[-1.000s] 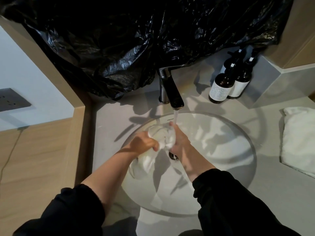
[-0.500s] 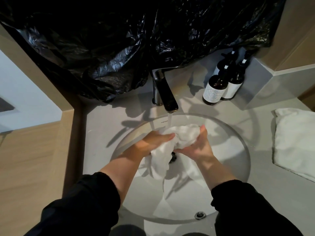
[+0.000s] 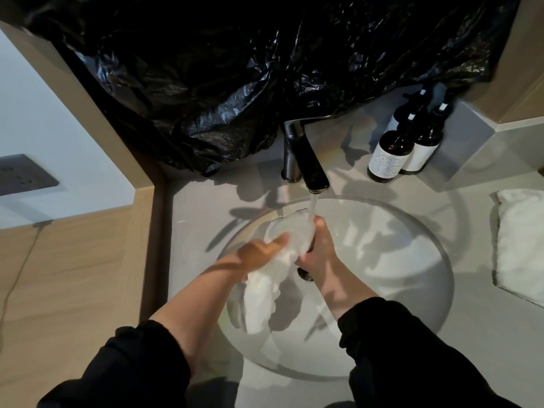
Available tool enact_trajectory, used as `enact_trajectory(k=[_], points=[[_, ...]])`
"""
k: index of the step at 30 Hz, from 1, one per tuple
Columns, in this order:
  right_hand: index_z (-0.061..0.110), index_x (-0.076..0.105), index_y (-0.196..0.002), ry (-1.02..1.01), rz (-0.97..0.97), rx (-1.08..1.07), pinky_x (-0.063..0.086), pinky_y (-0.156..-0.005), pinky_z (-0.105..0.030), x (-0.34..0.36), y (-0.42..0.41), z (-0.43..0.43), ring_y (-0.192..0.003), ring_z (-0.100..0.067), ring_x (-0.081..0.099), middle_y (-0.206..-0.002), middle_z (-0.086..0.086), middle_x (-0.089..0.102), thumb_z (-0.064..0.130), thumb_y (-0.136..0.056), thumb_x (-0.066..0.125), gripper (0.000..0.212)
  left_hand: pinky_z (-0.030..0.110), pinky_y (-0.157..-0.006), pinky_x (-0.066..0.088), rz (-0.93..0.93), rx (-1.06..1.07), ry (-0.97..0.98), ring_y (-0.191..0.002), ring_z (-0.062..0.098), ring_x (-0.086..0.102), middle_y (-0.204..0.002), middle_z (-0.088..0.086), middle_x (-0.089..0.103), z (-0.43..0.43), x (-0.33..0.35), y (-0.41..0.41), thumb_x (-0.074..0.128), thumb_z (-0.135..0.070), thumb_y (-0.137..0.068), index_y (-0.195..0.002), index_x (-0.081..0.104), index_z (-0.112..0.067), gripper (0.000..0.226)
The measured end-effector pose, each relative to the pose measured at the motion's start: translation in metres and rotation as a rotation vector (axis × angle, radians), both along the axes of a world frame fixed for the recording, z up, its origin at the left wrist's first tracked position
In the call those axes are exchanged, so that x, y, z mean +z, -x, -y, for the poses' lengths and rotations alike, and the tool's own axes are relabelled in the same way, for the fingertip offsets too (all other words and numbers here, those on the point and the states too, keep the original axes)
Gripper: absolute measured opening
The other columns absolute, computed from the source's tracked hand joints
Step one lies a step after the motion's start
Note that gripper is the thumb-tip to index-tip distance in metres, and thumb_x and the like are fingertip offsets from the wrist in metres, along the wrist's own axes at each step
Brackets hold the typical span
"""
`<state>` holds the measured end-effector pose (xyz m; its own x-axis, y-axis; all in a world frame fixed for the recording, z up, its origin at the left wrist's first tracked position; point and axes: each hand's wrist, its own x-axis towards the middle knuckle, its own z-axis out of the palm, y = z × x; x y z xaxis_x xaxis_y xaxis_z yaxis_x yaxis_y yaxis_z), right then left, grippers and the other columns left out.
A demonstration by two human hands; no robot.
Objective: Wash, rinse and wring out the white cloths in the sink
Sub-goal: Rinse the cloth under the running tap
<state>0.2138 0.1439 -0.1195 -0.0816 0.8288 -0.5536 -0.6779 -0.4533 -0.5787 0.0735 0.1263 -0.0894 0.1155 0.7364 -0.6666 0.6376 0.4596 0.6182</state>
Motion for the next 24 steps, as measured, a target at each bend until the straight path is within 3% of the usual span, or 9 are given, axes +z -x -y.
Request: enact_trajectory(k=[2,4,7,12,15,17,19,21,24], points=[[0.006,0.054,-0.097,-0.128,-0.173,0.048,0.052,-0.079,-0.038,-0.010,-0.004,-0.003,-0.092,-0.029,0.059,-0.095,-0.013,0.059,0.036,-0.091,0.053,0.031,0.033,-0.085,0.049,-0.080,-0.040,0.022,-0.102,0.025,0.060,-0.115,0.009,0.063,0.001,-0.002,0.000,0.036,-0.088,-0.072,-0.123,0.058,-0.011,0.096],[0.005,0.055,-0.095,-0.172,-0.211,0.100,0.050,-0.076,-0.042,-0.013,-0.009,-0.003,-0.098,-0.035,0.055,-0.099,-0.016,0.056,0.035,-0.078,0.065,0.036,0.037,-0.094,0.050,-0.061,-0.109,0.043,-0.102,0.024,0.062,-0.114,0.007,0.065,0.003,-0.001,-0.002,0.042,-0.093,-0.060,-0.122,0.058,-0.013,0.102],[0.003,0.061,-0.082,-0.076,-0.156,-0.004,0.054,-0.067,-0.040,0.002,-0.019,-0.002,-0.076,-0.034,0.064,-0.080,-0.017,0.062,0.036,-0.076,0.058,0.033,0.038,-0.097,0.050,-0.038,-0.274,0.057,-0.104,0.020,0.063,-0.114,0.002,0.066,-0.004,-0.002,-0.004,0.057,-0.094,-0.043,-0.124,0.058,-0.015,0.113],[0.009,0.061,-0.069,-0.030,-0.012,-0.114,0.050,-0.073,-0.039,0.012,-0.043,-0.002,-0.072,-0.033,0.062,-0.079,-0.015,0.060,0.024,-0.084,0.044,0.028,0.027,-0.062,0.049,-0.307,-0.557,0.009,-0.077,0.018,0.062,-0.088,0.003,0.063,-0.020,0.019,-0.021,0.073,-0.054,-0.071,-0.100,0.061,-0.012,0.052],[0.008,0.062,-0.085,-0.040,-0.184,-0.091,0.049,-0.085,-0.041,0.006,-0.064,0.004,-0.087,-0.030,0.063,-0.089,-0.012,0.061,0.029,-0.082,0.052,0.023,0.023,-0.050,0.039,-0.355,-0.538,-0.114,-0.059,0.013,0.051,-0.072,0.000,0.054,-0.028,0.019,-0.029,0.070,-0.034,-0.079,-0.077,0.056,-0.014,0.024],[0.008,0.060,-0.108,-0.007,-0.387,-0.008,0.043,-0.102,-0.041,0.000,-0.086,0.010,-0.113,-0.026,0.057,-0.109,-0.011,0.063,0.041,-0.084,0.058,0.041,0.022,-0.049,0.038,-0.350,-0.470,-0.177,-0.058,0.011,0.049,-0.068,-0.001,0.051,-0.033,0.014,-0.031,0.068,-0.026,-0.080,-0.068,0.051,-0.017,0.023],[0.001,0.055,-0.125,0.046,-0.507,0.097,0.026,-0.115,-0.044,0.000,-0.103,0.012,-0.136,-0.026,0.036,-0.133,-0.018,0.053,0.037,-0.076,0.072,0.063,0.026,-0.053,0.044,-0.286,-0.386,-0.176,-0.063,0.015,0.055,-0.069,0.000,0.053,-0.034,0.008,-0.030,0.069,-0.024,-0.076,-0.074,0.059,-0.014,0.015],[0.004,0.052,-0.130,0.022,-0.411,0.068,0.041,-0.103,-0.054,0.003,-0.115,0.010,-0.133,-0.033,0.042,-0.139,-0.018,0.049,0.030,-0.068,0.081,0.074,0.034,-0.061,0.051,-0.178,-0.303,-0.166,-0.071,0.021,0.062,-0.073,0.004,0.060,-0.034,0.002,-0.029,0.072,-0.029,-0.068,-0.091,0.067,-0.015,0.027],[0.008,0.062,-0.113,0.151,-0.144,0.033,0.056,-0.079,-0.047,0.001,-0.126,0.008,-0.101,-0.033,0.066,-0.116,-0.014,0.066,0.027,-0.065,0.079,0.054,0.024,-0.058,0.047,-0.124,-0.246,-0.173,-0.067,0.014,0.058,-0.080,0.003,0.062,-0.034,0.004,-0.033,0.073,-0.024,-0.072,-0.098,0.067,-0.013,0.029]])
